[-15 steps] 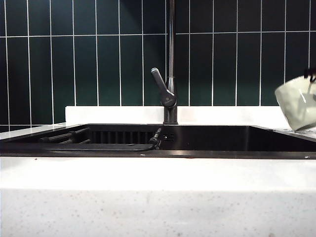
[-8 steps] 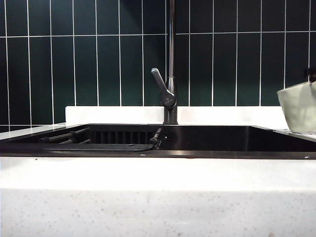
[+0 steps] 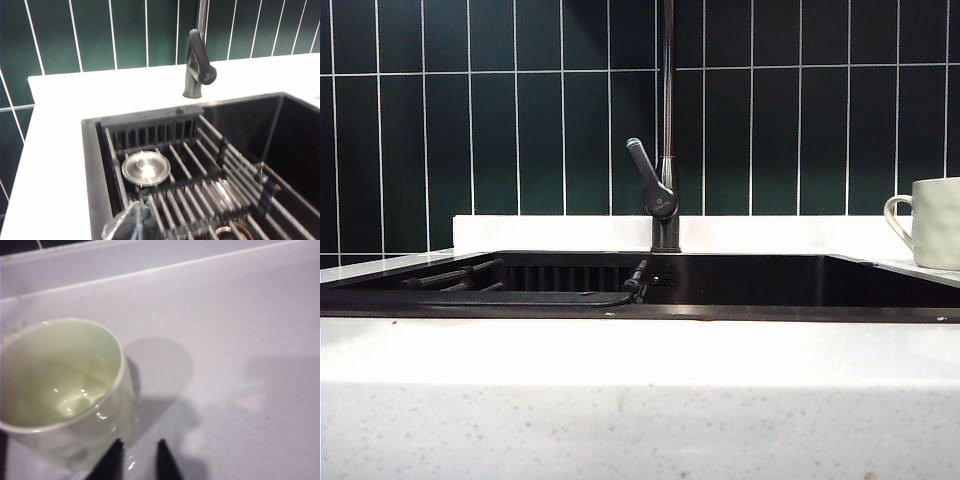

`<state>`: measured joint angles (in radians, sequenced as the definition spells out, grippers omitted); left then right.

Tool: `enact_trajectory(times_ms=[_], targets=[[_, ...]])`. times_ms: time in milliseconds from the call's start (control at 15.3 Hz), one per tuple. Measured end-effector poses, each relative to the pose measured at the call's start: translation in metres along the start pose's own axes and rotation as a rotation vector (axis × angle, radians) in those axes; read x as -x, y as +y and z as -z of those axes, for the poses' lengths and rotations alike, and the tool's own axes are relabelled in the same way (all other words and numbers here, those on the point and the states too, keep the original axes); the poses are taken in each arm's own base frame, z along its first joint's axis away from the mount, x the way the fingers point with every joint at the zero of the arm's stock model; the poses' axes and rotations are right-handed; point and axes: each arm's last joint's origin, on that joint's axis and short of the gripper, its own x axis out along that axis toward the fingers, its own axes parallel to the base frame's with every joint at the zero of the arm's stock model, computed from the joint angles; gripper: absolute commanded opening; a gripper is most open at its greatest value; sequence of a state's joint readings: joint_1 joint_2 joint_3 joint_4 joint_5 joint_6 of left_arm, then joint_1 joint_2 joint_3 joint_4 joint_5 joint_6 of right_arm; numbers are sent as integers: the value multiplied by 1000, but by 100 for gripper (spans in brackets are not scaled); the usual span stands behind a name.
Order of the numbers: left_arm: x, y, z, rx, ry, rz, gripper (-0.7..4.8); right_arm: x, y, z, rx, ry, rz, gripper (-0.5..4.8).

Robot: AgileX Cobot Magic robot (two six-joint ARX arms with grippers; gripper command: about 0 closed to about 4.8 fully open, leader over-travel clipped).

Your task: Pick up the mug next to the sink, go to the faucet to get some water, pour the water into the sink, and finally put the mug back to its place.

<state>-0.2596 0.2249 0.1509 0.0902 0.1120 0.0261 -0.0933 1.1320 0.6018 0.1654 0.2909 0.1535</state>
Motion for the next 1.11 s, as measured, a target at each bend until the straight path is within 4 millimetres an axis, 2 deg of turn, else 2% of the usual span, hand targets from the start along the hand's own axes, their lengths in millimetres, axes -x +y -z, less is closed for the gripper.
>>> enact_trajectory(times_ms=[131,196,458,654,850,1112], targets=[[2,0,-11,-1,-6,0,-3,22,-4,-12,-18,-60,-15,70],[4,0,-20,-1,-2,1,-3,44,-9,-22,-32,-109,-47,62],[9,-2,-37,2,6,67,-3,101,-16,-34,-37,-221,-304,61],[9,-4,-36,96,29,126,-3,129,-20,-31,-18,-232,-466,48],[10,-4,-34,114,49,146,-3,152,-27,-25,-14,-255,-507,41],[9,-4,-30,117,70,128,-3,165,-31,-6,38,-216,-573,41]])
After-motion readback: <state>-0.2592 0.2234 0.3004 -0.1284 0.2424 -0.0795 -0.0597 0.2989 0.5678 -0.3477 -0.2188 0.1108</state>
